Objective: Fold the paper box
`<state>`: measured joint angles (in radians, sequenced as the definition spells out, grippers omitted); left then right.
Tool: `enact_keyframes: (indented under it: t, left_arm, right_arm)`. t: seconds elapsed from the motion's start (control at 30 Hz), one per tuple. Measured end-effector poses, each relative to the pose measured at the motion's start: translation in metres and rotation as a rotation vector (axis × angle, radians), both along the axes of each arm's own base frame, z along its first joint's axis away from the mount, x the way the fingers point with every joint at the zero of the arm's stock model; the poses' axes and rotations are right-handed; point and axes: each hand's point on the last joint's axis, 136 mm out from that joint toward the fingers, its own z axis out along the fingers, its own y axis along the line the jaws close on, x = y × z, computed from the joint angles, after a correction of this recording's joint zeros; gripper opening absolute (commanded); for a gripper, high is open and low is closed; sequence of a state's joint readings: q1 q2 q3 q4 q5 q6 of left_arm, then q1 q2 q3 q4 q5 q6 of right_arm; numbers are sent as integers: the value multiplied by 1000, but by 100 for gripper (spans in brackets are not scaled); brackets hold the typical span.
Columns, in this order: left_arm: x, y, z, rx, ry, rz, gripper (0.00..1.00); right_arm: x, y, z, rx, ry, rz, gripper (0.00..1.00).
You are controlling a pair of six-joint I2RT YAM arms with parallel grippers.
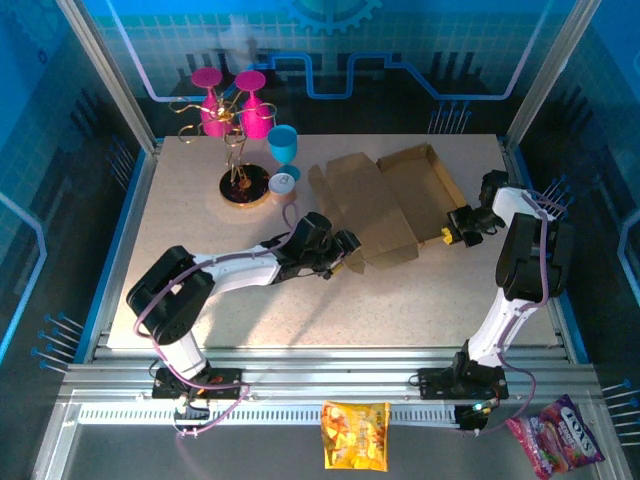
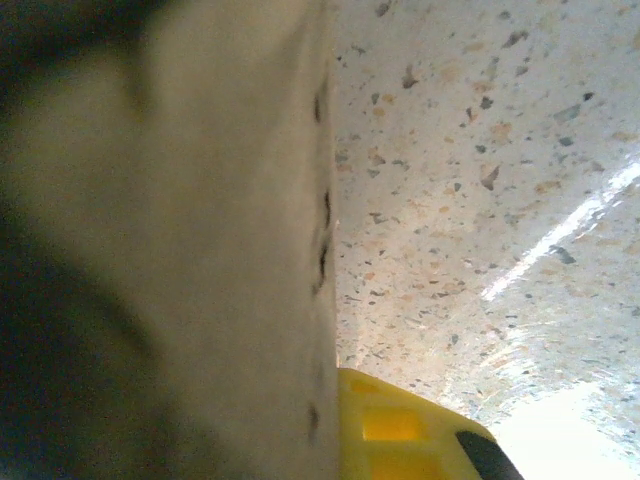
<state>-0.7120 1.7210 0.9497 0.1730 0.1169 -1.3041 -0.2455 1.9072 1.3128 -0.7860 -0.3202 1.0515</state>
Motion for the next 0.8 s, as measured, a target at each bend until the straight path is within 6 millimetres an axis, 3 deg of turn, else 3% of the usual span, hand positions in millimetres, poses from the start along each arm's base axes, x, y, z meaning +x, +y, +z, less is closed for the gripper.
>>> enact_keyframes:
  t: [0.1,0.23,0.33,0.4,0.47,0.57,0.7,0.8]
  left_arm:
    - [13,4,-5,6,-25,8,55]
    - [22,8,-13,52,-41,-2,33]
    - [27,7,-8,98,-57,-27,26]
    - [31,6,1,135,-76,-47,14]
    - [36,7,11,182,-99,-70,1]
    - [39,9,28,277,-122,-114,0]
    - [43,18,51,444,-160,-187,0]
    - [45,33,70,588,-205,-258,0]
  right_arm:
    - [0,1,0,4,-1,0,0]
    - [0,1,0,7,0,-2,0]
    - [0,2,0,6,0,-2,0]
    - [0,2,0,4,2,-1,0]
    - [0,5,0,5,6,2,20]
    - [-2,13,3,1,14,15,53]
    - [-5,26,25,-30,-20,46,70]
    - [-5,38,62,-82,-85,83,75]
